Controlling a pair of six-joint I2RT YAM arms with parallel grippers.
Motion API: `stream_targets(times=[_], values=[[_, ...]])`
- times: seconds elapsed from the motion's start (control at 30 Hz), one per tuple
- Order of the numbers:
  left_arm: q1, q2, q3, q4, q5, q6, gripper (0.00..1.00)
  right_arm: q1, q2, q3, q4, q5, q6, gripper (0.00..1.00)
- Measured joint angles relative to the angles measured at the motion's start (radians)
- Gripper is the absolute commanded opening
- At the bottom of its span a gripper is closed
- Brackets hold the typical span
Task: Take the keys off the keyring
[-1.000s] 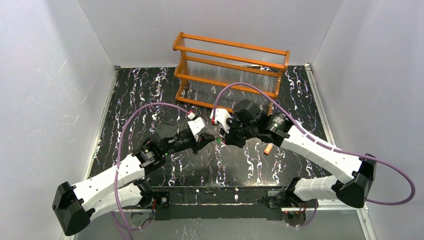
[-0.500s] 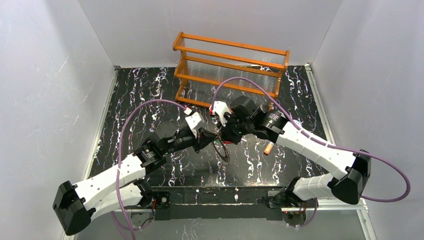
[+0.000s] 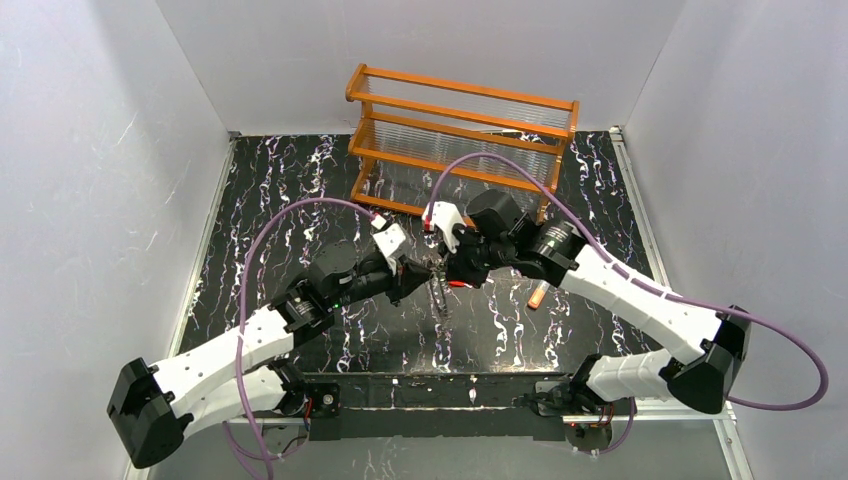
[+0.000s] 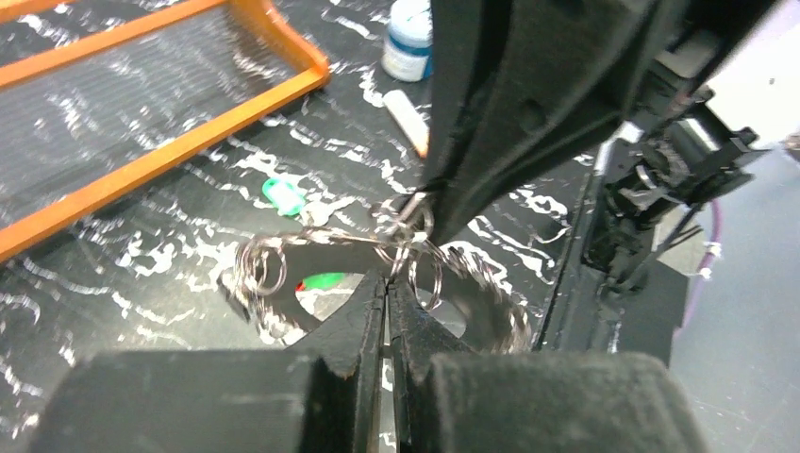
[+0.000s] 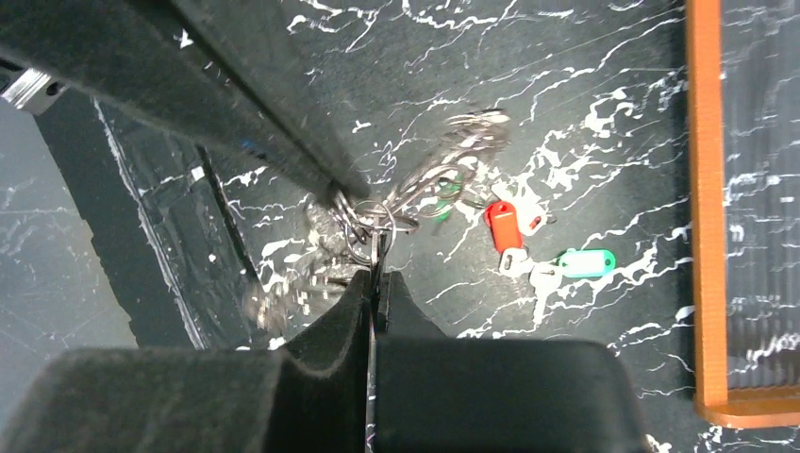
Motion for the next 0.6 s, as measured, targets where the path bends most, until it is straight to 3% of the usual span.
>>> stream_targets(times=[0.3,0.6], values=[[0.012,-0.032,-0.01,0.114,0.188,0.022,0.0,0.013,-0.075,-0.021,0.083,0.04,0.039,0.01],[0.011,-0.08,-0.01,-0.012,-0.017,0.094,0.0,0.012,0.018,0.011,0.058,0.086,0.067,0.01]])
